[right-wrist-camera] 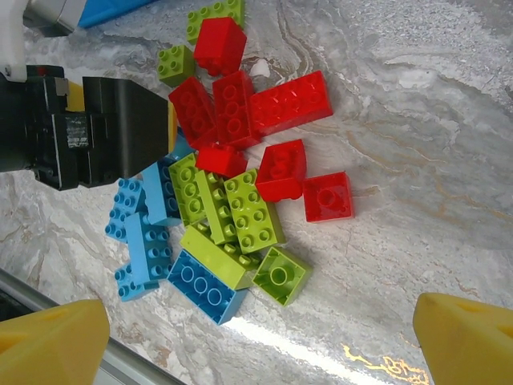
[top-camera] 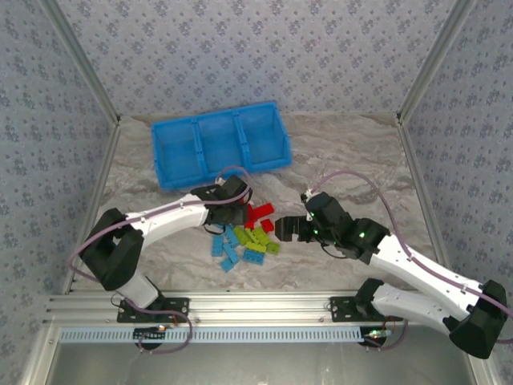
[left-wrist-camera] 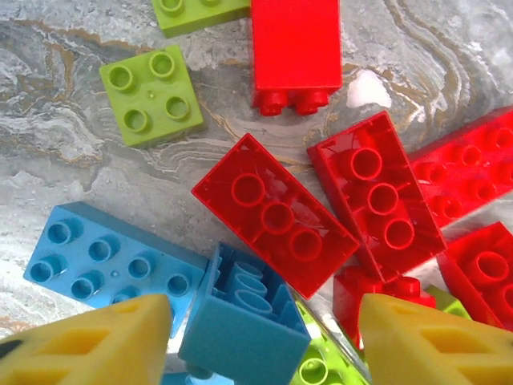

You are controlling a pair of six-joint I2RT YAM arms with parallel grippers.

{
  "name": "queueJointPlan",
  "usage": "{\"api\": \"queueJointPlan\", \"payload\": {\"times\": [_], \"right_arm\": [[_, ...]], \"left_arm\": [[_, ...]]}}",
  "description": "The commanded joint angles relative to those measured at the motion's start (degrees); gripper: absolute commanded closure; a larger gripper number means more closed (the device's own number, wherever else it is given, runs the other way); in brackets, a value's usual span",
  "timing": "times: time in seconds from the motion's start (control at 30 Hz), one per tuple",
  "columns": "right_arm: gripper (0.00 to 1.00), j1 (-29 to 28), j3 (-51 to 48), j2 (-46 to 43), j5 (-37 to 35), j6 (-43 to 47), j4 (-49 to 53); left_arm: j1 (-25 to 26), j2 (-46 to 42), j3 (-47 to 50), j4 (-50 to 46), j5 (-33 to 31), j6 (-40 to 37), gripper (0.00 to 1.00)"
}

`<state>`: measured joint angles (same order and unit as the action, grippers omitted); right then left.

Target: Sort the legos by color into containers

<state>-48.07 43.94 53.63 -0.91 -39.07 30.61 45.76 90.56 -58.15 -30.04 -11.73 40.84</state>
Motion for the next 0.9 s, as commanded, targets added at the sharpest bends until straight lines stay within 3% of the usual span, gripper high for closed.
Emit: {"api": "queueJointPlan", "payload": {"times": [0.0, 0.37, 0.53, 0.63, 0.73, 0.87], "right_arm": [[0.0, 0.26, -0.38, -0.57, -0.99, -1.53, 0.35], [0.0, 0.32, -0.44, -1.51, -0.64, -2.22, 0.83], [0.0, 0.29, 0.24, -1.66, -0.12, -2.58, 0.68], [0.0, 0.29, 1.23, -1.51, -0.48, -2.1, 0.64], [0.0, 0.26, 1.52, -1.38, -0.28, -1.71, -0.65], [0.0, 0.26, 1.42, -0.73, 0.32, -2.31, -1.65]], "left_arm": [[-0.06, 1.21, -1.66, -1.89, -2.14, -1.06, 0.44], [-0.2, 3.02, -2.23, -4.09, -4.21, 0.24, 0.64], [-0.21, -4.54, -2.06, -4.4, -7.04, 0.75, 0.72], [-0.77, -11.41, -4.74, -5.45, -11.87, -1.2, 0.73], [-5.32, -14.69, -8.46, -5.97, -17.82, -4.72, 0.74], [-16.31, -12.47, -11.34, 0.4, -19.1, -8.79, 0.76]]}}
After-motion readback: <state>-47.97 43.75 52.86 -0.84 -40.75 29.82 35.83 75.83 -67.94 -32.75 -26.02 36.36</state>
